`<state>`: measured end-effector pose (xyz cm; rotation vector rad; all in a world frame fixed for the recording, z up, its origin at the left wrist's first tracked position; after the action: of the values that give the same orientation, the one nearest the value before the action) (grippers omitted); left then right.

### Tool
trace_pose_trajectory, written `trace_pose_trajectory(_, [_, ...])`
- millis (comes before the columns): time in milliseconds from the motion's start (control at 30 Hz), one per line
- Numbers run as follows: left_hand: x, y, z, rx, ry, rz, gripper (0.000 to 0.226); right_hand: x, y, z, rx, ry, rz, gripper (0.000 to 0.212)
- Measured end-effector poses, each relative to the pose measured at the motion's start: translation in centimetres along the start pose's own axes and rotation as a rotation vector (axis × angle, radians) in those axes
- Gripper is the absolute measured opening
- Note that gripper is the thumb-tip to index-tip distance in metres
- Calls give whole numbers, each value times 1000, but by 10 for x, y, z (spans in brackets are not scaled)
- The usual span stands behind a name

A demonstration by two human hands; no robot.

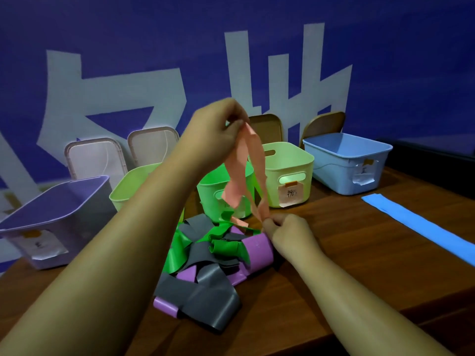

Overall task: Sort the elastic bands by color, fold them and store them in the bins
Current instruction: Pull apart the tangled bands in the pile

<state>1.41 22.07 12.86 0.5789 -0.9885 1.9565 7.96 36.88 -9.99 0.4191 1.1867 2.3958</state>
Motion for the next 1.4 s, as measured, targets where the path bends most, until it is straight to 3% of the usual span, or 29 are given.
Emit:
trace_pose_trajectory(100, [3,4,7,7,-57,19,13,-2,2,2,-47,-5,-14,33])
trace_pose_trajectory(200, [-3,7,8,71,72,27,13,-4,3,1,-22,19,-14,29])
trace_pose_trajectory(333, [-27,22,2,311,621,139,12,-4,4,4,-7,-20,29,31])
trace_pose_trajectory(433, [-64,54,-11,416,1061,499,25,-5,5,2,-28,-29,55,35])
trace_pose_trajectory(500, [-88,67,-19,411,1222,729,33,-6,6,2,-52,-29,63,35])
trace_pose_trajectory(567, [-96,75,-26,490,1226,751,38,-7,9,4,-58,-38,71,39])
trace_pose_trajectory(667, [-85,77,-39,764,1090,370,36,-9,11,6,-56,-55,82,42])
trace_pose_trajectory(733, [-79,74,-53,680,932,187,28,-9,12,7,-43,-66,91,39])
trace_pose_trajectory(833, [-83,71,-73,438,854,57,27,-10,14,9,-10,-77,109,39])
trace_pose_trajectory(933, [-89,76,-82,344,863,47,21,-11,13,11,-7,-87,93,39])
trace_pose_trajectory(1067, [-92,82,-79,283,909,112,35,-7,10,11,24,-105,76,40])
trace_pose_trajectory(1167, [-91,81,-76,239,891,105,27,-5,9,9,-6,-106,75,38])
trace_pose_trajectory(1267, [-87,79,-72,207,822,51,14,-4,7,8,12,-111,81,37])
trace_pose_trajectory(1400, [-71,70,-57,147,658,6,17,-3,3,5,41,-85,79,38])
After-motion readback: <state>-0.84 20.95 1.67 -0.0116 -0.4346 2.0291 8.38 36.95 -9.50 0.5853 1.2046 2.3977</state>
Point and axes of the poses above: each hand's wrist, its own x-axis towards the middle knuckle, its own z-axis out of the back of the hand, y = z × x, the point moved 5 cm from there along x, towards the middle knuckle, and after that the axes turned 5 degrees about -x, right-handed, at the moved point
